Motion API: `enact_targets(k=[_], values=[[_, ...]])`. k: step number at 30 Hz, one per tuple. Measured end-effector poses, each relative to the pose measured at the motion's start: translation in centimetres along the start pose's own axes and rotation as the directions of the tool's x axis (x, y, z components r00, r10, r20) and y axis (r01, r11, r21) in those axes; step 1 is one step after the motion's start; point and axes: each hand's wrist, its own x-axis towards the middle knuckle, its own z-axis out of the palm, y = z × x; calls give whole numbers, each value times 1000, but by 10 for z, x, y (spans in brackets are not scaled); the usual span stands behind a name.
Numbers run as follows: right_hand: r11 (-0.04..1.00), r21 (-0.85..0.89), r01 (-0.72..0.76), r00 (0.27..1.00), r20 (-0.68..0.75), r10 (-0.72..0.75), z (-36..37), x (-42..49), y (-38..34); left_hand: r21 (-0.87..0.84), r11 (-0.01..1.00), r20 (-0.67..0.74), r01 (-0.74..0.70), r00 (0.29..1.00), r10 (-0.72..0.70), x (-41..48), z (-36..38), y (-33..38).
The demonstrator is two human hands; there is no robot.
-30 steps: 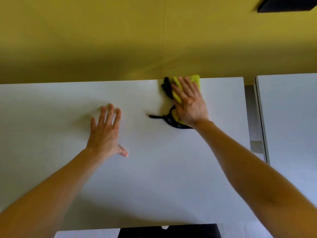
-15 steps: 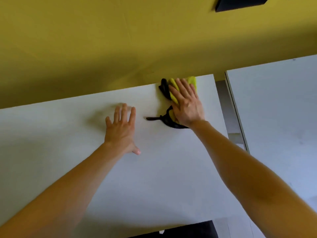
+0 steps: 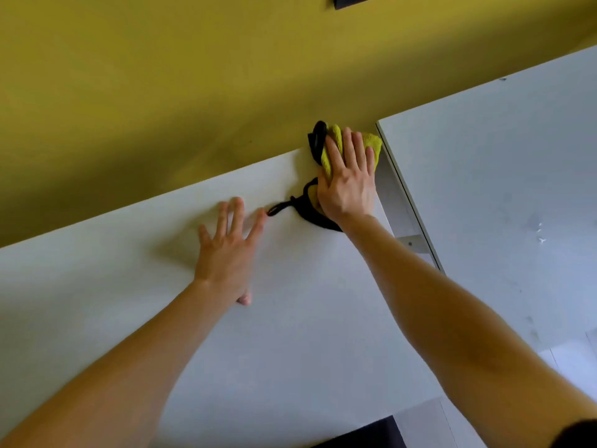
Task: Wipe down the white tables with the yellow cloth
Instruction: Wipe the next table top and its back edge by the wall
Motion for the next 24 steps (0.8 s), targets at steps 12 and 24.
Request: enact_targets(k=[12, 24], values=[[991, -53, 121, 987, 112, -114, -25, -154, 54, 13, 999, -6, 31, 1000, -31, 0, -1, 2], [986, 7, 164, 982, 89, -164, -13, -86, 46, -53, 998, 14, 37, 999, -37, 0, -4, 3]])
